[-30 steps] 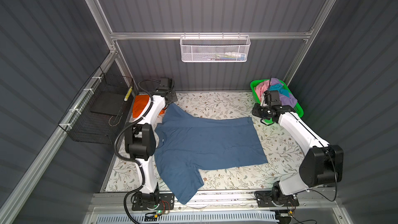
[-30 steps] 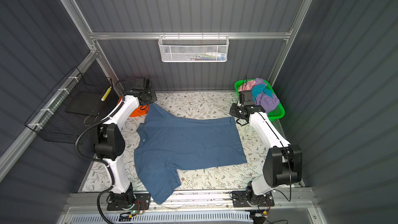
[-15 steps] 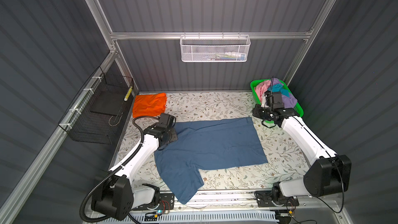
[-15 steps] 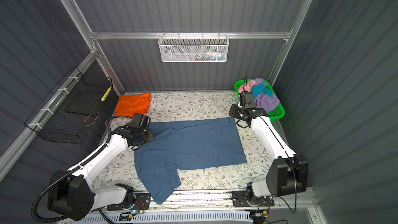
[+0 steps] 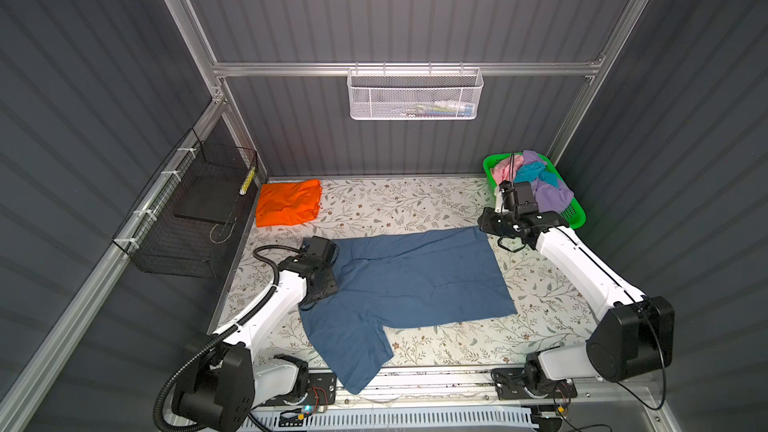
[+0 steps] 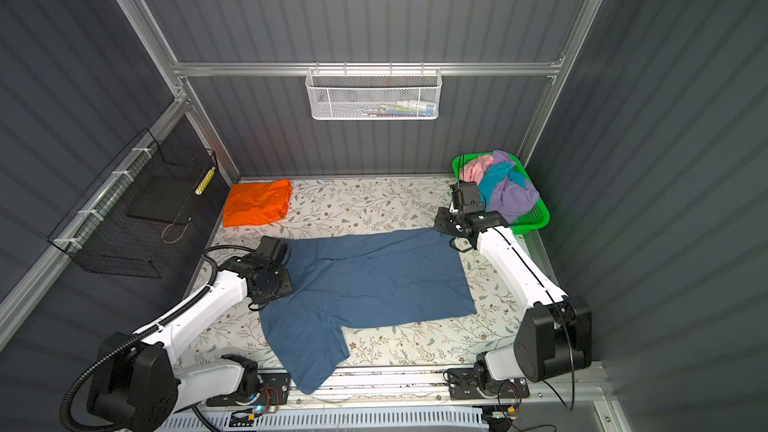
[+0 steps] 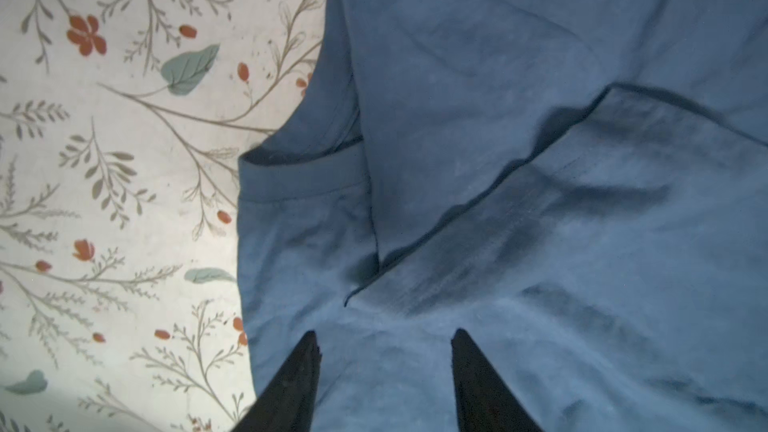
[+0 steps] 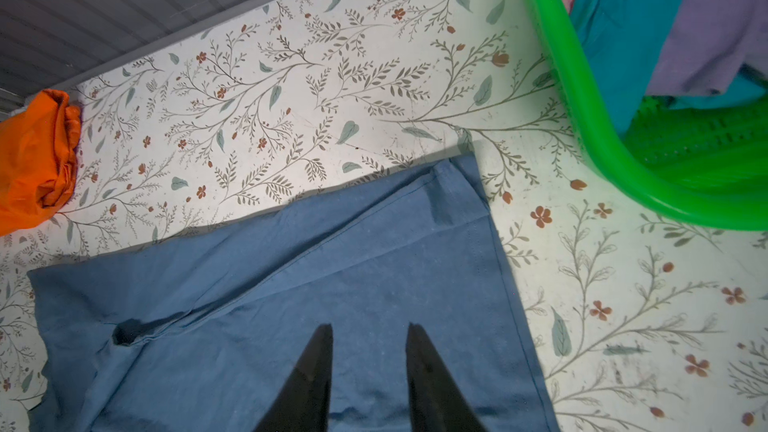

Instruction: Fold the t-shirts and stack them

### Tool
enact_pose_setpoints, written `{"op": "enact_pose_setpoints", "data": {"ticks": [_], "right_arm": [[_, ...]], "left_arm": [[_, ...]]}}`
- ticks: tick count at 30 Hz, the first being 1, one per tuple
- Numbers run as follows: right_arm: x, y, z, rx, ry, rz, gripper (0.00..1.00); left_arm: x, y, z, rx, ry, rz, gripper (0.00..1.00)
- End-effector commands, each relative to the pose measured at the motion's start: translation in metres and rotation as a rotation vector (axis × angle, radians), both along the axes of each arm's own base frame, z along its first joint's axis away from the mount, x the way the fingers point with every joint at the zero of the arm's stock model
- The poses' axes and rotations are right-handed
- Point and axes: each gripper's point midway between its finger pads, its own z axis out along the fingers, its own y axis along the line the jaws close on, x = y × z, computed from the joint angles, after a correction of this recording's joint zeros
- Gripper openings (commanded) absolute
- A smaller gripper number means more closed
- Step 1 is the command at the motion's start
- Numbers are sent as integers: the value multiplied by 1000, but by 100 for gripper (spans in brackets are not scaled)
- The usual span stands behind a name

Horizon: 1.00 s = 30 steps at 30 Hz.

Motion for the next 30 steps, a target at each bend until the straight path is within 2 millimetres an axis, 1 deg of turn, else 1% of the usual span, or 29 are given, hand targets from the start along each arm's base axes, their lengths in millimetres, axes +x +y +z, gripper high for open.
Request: {"op": "enact_pose_setpoints", "data": {"ticks": [1,2,3,4,5,6,8,9,10,11,12,14,17,18,20,22,26,30], "right_arm": [[1,-2,-10,-79,22,-5,33],[3,5,-11,-108,23,15,33],[6,13,-12,-128,24,40,31],[9,30,-14,-139,26,91,28],[10,49,-17,-142,30,148,25],[11,68,-20,-136,31,202,21],[12,112,-27,-105,36,316,12],[12,130,-31,-90,43,358,11],[14,150,-32,-74,44,399,10],[14,170,-35,-60,49,440,10],[14,187,-35,-45,50,474,10],[15,224,-44,-4,72,549,13],[14,271,-59,86,129,642,17],[12,283,-65,114,154,660,17],[8,309,-74,193,209,702,19],[5,327,-86,235,255,722,19],[-8,355,-110,275,330,764,20],[-24,376,-133,286,412,800,23]], "left_arm": [[-3,12,42,42,-55,22,58],[1,15,54,54,-95,27,58],[6,16,61,62,-119,28,54],[13,15,65,67,-141,26,48],[23,12,64,64,-152,22,43],[33,7,61,57,-157,18,38],[58,-8,44,23,-153,0,29],[71,-14,38,14,-160,-5,26],[83,-17,30,19,-160,-7,21],[97,-20,25,27,-170,-7,18],[108,-23,22,30,-177,-11,18],[132,-25,13,41,-182,-15,17],[157,-19,-7,41,-159,16,17],[161,-14,-15,24,-144,38,16],[167,-6,-35,-64,-105,93,14],[170,3,-45,-60,-87,122,13],[173,18,-59,-38,-59,152,13],[172,30,-67,-26,-39,187,13]]}}
